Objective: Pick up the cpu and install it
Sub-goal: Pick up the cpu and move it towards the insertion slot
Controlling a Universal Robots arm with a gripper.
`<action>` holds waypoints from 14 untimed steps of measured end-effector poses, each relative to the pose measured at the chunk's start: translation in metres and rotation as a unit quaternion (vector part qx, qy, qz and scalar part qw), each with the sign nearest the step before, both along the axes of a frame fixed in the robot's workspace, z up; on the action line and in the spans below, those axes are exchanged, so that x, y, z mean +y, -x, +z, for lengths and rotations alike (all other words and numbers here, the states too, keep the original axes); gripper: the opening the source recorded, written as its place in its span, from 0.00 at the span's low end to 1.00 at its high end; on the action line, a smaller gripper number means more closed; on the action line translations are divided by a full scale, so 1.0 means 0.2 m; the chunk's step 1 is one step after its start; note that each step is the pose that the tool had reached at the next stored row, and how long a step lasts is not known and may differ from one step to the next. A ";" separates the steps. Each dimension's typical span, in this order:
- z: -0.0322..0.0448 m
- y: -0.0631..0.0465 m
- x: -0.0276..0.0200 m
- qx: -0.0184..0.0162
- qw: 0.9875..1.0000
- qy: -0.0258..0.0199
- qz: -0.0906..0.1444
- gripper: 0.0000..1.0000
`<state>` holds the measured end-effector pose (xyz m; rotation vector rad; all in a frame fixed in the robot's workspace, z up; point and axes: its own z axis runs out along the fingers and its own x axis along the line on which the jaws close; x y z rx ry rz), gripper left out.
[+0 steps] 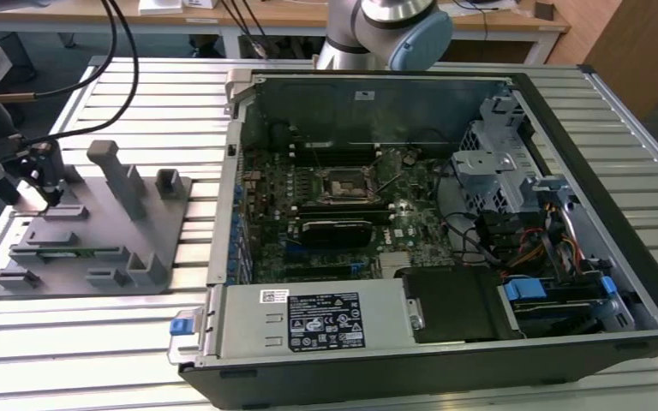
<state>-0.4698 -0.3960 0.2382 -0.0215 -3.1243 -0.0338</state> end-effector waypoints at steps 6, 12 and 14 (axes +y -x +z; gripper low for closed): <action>0.023 0.00 0.000 0.000 1.000 0.000 0.000 0.54; 0.084 0.00 0.000 0.000 1.000 0.000 0.000 0.54; 0.124 0.00 0.000 0.000 1.000 0.000 0.000 0.54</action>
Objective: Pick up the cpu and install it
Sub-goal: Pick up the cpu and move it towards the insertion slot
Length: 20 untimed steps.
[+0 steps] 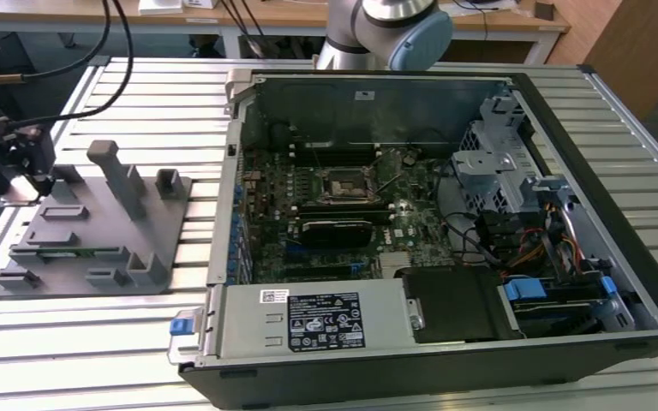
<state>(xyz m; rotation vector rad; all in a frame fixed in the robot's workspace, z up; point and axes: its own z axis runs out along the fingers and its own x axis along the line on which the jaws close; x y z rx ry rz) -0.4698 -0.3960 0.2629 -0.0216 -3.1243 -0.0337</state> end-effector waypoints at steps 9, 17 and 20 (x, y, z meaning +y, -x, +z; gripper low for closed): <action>0.189 0.00 0.004 0.000 1.000 0.000 0.000 0.54; 0.370 0.00 0.007 0.000 1.000 0.000 0.000 0.54; 0.439 0.00 0.009 0.000 1.000 0.000 0.000 0.54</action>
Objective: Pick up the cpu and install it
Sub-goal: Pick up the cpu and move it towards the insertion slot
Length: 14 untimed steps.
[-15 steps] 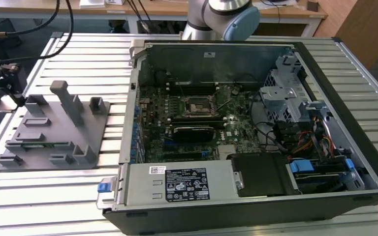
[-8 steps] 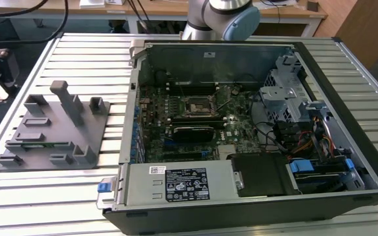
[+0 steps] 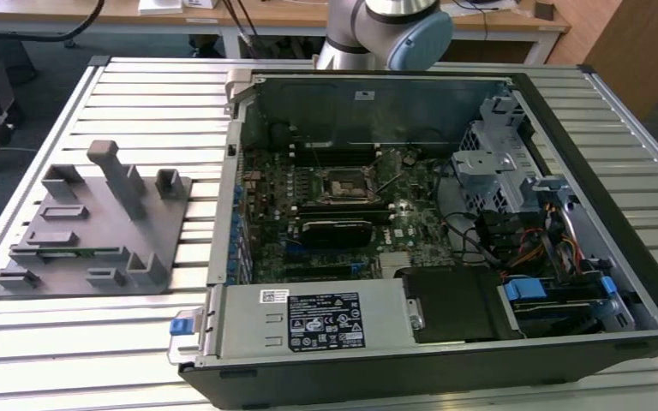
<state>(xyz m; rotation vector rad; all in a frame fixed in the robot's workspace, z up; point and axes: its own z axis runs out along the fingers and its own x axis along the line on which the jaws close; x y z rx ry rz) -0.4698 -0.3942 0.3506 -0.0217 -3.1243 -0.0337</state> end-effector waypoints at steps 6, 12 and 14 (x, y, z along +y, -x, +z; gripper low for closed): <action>0.145 0.00 0.002 0.000 1.000 0.000 0.000 0.54; 0.151 -0.09 0.002 0.000 1.000 0.000 0.000 0.54; 0.150 -0.14 0.002 0.000 1.000 0.000 0.000 0.54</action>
